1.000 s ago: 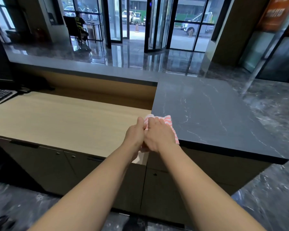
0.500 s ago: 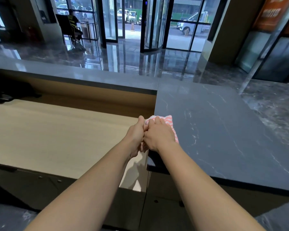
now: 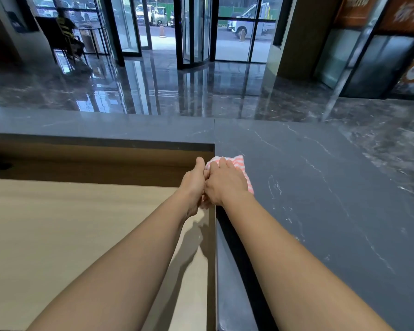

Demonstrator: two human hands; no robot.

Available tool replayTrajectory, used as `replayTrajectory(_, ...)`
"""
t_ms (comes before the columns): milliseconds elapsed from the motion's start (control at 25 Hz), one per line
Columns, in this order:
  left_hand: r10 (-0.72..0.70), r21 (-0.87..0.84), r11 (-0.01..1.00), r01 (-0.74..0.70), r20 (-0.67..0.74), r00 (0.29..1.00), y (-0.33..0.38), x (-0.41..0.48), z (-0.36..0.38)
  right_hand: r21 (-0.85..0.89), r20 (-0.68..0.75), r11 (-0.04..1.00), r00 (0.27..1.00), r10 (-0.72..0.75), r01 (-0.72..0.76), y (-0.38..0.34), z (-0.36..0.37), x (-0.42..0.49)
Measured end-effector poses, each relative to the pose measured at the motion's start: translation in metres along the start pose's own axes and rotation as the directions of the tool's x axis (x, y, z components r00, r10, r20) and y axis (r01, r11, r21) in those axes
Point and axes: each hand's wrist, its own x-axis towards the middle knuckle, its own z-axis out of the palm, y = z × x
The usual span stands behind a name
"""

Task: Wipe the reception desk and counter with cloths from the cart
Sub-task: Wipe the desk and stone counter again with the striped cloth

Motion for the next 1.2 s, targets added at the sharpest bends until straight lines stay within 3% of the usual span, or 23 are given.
replayTrajectory(480,-0.008,-0.109,0.994,0.013,0.049,0.999,0.010,0.013,0.014,-0.005,0.015,1.000,1.000,-0.008,0.008,0.010,-0.001,0.024)
replayTrajectory(1200,0.064,0.054,0.997,-0.060,-0.089,0.994,-0.075,-0.141,0.000,-0.074,-0.027,0.972,0.974,-0.226,0.224,0.003,0.021,-0.155)
